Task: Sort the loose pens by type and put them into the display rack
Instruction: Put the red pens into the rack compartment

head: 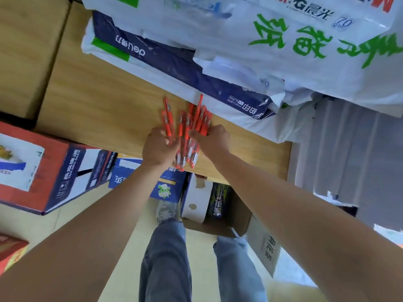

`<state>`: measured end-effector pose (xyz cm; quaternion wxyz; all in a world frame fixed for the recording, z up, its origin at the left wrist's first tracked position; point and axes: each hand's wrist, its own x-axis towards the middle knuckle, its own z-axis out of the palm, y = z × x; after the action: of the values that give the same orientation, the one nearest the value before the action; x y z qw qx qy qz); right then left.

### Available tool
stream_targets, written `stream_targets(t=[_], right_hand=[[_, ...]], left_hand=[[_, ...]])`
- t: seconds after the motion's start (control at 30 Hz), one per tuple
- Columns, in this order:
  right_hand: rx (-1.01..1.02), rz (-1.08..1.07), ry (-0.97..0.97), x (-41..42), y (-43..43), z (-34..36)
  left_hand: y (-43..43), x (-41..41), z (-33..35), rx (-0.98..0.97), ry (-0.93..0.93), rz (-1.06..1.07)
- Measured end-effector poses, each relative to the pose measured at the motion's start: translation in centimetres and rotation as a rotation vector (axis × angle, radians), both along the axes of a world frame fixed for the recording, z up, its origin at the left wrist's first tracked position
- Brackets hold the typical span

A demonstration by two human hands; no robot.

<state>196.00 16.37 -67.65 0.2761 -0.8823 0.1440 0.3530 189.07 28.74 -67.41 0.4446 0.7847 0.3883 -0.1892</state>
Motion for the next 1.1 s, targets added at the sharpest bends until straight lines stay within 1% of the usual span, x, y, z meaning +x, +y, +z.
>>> stream_targets(t=[0.07, 0.2, 0.3, 0.4, 0.53, 0.73, 0.87, 0.97, 1.1], right_hand=[[-0.020, -0.048, -0.003, -0.2, 0.7, -0.4], [-0.021, -0.073, -0.007, -0.4, 1.0, -0.8], [0.028, -0.105, -0.047, -0.5, 0.9, -0.5], [0.048, -0.124, -0.105, -0.8, 0.7, -0.6], [0.059, -0.171, -0.091, -0.7, 0.7, -1.0], [0.135, -0.177, -0.022, -0.4, 0.6, -1.3], [0.132, -0.199, -0.042, -0.6, 0.8, -1.0], [0.104, -0.228, -0.075, -0.9, 0.9, -1.0], [0.148, -0.203, -0.044, -0.9, 0.9, -0.6]], left_hand=[[0.1, 0.5, -0.1, -0.020, -0.019, -0.049], [0.6, 1.2, -0.5, -0.035, -0.041, -0.164], [0.7, 1.2, -1.2, -0.010, -0.039, -0.227], [0.1, 1.3, -1.8, 0.058, -0.054, -0.272], [0.1, 1.8, -2.1, 0.087, -0.040, -0.320], [-0.2, 2.5, -1.9, 0.070, -0.031, -0.320], [-0.6, 2.4, -1.9, 0.145, -0.033, -0.307], [-0.8, 2.4, -1.6, 0.147, -0.058, -0.269], [-1.2, 2.8, -1.5, 0.113, -0.031, -0.313]])
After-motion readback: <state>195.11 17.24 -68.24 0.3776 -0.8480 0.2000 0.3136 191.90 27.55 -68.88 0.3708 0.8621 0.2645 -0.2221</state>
